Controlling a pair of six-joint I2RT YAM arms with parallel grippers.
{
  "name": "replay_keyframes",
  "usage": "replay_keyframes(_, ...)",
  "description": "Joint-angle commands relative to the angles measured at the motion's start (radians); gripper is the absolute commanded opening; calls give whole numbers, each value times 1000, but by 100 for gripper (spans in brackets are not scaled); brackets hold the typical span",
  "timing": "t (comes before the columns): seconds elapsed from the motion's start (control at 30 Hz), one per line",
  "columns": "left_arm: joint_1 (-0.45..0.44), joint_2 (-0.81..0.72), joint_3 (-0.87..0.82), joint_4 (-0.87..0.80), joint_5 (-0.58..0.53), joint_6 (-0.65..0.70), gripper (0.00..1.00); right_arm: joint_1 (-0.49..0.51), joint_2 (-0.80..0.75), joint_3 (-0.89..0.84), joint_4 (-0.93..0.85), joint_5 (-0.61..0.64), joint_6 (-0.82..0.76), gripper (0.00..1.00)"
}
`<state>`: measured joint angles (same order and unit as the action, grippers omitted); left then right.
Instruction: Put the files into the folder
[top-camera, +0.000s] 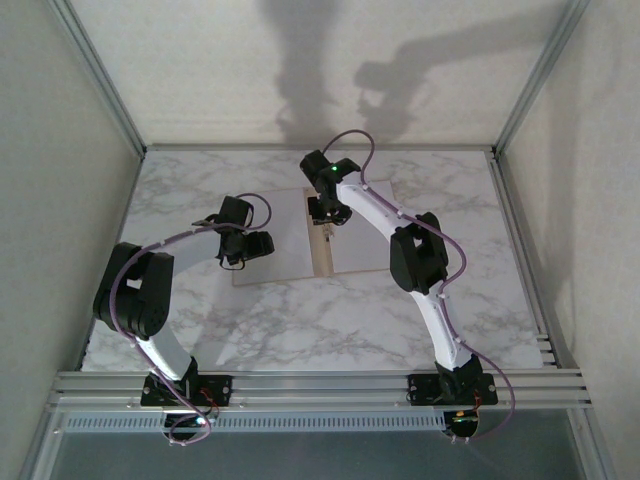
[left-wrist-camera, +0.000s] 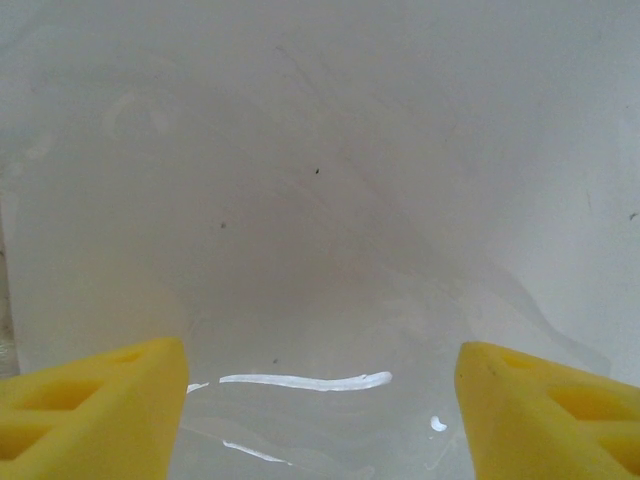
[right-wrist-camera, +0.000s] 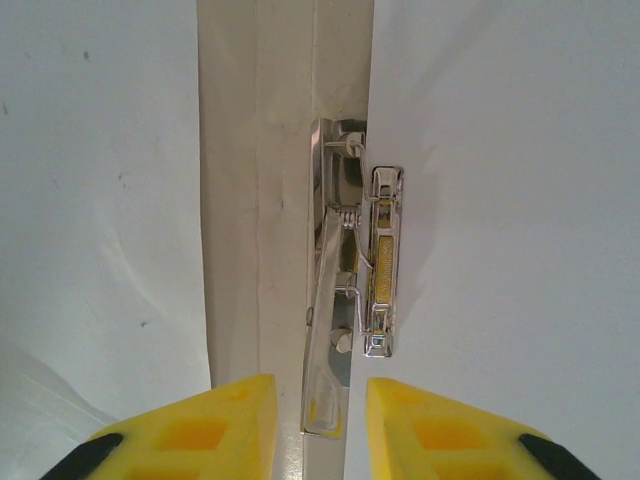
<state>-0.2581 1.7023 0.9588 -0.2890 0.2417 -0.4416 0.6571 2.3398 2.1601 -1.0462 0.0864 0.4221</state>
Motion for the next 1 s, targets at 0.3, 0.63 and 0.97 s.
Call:
replay_keyframes(0.3, 12, -11, -6, -8, -2, 8, 71, 10, 21, 18, -36, 8, -4, 21)
replay_keyframes(0.63, 12, -15, -9, -10, -4, 9, 71, 9, 19, 9, -37, 4, -9, 16)
replay_keyframes(0.97, 14, -18, -15, -9, -7, 10, 71, 15, -2, -31, -30, 23, -34, 11)
